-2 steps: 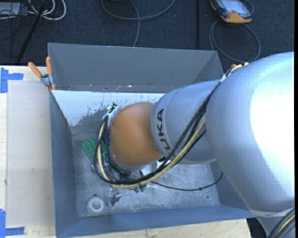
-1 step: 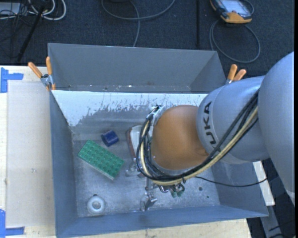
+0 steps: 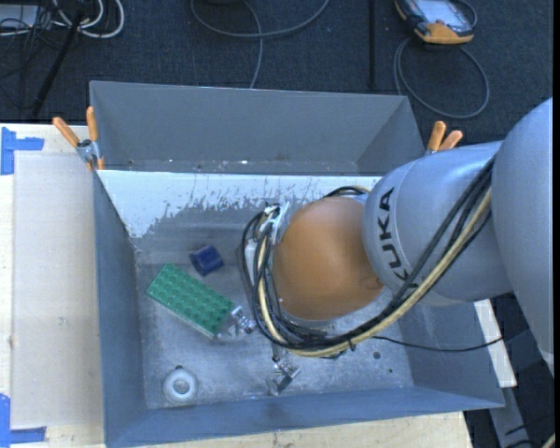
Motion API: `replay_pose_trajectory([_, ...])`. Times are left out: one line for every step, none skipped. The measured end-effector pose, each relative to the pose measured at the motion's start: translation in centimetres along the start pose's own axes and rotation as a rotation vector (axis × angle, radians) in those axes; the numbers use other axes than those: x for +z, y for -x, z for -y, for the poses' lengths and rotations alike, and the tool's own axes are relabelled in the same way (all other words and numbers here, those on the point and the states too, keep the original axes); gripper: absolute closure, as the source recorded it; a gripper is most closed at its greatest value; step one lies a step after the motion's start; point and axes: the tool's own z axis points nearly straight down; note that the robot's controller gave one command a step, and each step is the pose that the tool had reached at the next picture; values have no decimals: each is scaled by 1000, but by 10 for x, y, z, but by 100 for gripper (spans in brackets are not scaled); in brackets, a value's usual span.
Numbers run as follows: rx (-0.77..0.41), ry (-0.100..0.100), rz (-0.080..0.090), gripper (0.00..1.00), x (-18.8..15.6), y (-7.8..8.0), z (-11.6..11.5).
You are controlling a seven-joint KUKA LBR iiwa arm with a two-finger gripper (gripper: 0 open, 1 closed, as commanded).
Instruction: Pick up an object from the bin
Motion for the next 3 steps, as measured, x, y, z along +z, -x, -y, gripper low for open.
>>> replay_pose_trajectory([-112,-1,-3,0,32,44,-15])
replay_pose_trajectory([-486,-4,4,0,-106,1,16])
replay_pose_trajectory([-601,0,4,0,33,-18,63])
